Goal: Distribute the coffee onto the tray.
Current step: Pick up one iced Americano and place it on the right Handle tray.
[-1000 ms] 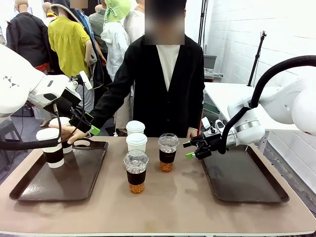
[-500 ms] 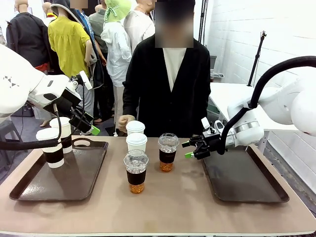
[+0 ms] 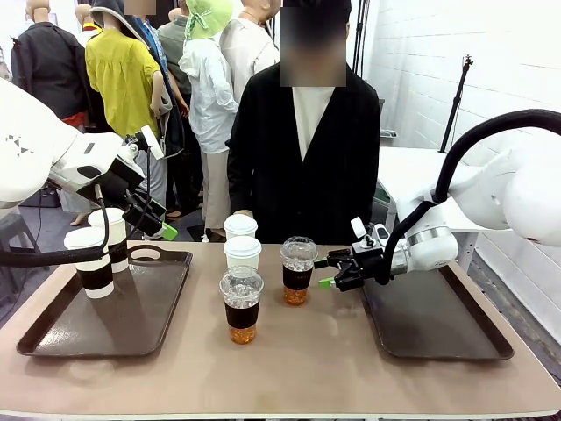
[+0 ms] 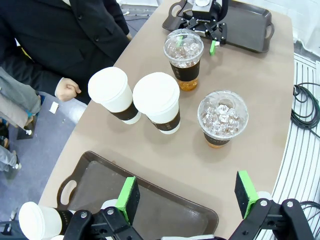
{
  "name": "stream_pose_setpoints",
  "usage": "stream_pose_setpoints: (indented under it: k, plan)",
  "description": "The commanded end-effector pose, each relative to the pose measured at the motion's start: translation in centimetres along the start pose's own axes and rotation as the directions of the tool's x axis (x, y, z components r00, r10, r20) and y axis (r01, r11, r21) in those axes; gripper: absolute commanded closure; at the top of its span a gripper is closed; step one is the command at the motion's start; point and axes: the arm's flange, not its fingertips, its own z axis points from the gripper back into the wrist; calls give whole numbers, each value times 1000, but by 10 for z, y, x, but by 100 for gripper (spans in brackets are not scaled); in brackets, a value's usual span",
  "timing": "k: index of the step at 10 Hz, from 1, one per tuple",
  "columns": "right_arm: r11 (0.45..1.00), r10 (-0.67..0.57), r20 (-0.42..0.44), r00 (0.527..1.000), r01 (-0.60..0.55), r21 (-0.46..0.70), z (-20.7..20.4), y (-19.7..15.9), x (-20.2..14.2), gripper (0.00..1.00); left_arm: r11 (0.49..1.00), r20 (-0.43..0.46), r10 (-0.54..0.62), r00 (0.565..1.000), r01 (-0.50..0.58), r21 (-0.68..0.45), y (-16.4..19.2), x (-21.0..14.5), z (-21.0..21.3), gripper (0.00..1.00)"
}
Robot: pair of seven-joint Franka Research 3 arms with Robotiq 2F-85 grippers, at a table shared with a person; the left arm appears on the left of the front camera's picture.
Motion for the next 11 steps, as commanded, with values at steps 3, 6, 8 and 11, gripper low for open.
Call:
stream_pose_setpoints:
  k: [3,6,8,11]
  plan:
    - [999,26,69,997,-25,-20,-15,-7,-1,0,1000,-2,-6,1000,6,-7,2,-1,1,0]
    - [1000,23,89,996,-21,-17,-26,-8,-3,0,1000,-2,-6,1000,6,-7,2,-1,1,0]
    - [1000,17,89,996,-18,13,-32,-8,-1,0,1000,-2,-6,1000,6,-7,2,-1,1,0]
    - [999,16,104,994,-19,29,-45,-12,1,0,1000,-2,-6,1000,6,-7,2,-1,1,0]
